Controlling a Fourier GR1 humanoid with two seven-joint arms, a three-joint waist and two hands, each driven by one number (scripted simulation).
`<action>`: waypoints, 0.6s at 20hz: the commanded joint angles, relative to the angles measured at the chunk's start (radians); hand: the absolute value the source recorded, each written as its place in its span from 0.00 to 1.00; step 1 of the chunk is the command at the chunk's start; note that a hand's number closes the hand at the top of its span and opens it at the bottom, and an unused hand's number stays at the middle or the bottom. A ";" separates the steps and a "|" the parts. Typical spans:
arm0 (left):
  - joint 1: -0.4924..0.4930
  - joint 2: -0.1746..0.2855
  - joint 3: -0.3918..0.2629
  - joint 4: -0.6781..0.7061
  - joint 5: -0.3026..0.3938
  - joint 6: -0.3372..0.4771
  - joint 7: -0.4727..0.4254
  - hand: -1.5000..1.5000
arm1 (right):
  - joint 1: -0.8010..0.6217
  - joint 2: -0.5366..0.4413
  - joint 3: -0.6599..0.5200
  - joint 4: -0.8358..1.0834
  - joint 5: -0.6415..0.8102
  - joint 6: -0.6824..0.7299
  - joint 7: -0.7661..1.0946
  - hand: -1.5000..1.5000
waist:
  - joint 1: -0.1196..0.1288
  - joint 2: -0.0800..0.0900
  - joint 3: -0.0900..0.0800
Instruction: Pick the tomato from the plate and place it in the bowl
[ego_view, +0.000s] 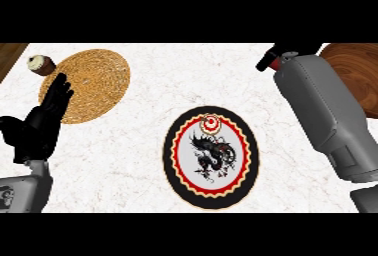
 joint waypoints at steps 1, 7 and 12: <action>0.010 0.007 0.000 -0.014 0.005 -0.012 0.015 0.50 | -0.114 -0.048 0.034 -0.006 0.119 -0.114 0.100 1.00 | -0.003 -0.007 -0.001; 0.012 -0.025 -0.007 -0.008 -0.018 0.022 0.013 0.50 | -0.208 -0.086 -0.014 0.003 0.166 -0.162 0.135 1.00 | -0.022 -0.008 0.000; 0.083 -0.008 0.020 -0.026 -0.005 -0.010 -0.043 0.50 | -0.149 -0.124 -0.056 -0.054 0.175 -0.158 0.142 1.00 | -0.034 -0.015 0.000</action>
